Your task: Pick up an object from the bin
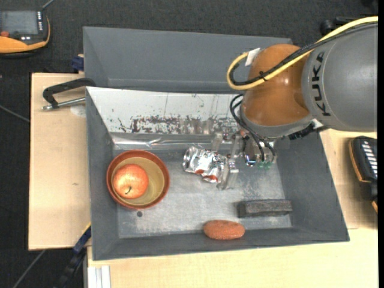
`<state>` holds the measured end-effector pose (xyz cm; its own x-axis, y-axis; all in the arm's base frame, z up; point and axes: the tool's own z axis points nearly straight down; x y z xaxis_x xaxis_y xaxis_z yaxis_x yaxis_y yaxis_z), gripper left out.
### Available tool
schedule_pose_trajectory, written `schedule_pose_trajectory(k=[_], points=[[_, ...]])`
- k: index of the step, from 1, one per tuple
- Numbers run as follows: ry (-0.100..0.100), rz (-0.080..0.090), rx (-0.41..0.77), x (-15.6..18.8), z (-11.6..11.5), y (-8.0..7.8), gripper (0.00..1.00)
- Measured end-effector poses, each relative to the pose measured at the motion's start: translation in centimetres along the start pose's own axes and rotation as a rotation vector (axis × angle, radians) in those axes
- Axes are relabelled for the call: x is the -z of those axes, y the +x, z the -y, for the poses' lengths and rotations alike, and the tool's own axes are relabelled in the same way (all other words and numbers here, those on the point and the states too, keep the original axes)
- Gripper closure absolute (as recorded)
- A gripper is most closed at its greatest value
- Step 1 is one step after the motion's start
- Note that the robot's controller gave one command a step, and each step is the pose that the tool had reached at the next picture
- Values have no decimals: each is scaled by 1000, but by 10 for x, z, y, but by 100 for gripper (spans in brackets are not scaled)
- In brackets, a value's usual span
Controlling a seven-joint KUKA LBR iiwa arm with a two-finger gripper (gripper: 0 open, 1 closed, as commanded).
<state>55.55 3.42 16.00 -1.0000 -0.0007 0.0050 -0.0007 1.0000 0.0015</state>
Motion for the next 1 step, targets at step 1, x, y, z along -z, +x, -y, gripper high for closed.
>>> schedule_pose_trajectory(k=[1], points=[[-3,12,-18,-89,15,4,0]])
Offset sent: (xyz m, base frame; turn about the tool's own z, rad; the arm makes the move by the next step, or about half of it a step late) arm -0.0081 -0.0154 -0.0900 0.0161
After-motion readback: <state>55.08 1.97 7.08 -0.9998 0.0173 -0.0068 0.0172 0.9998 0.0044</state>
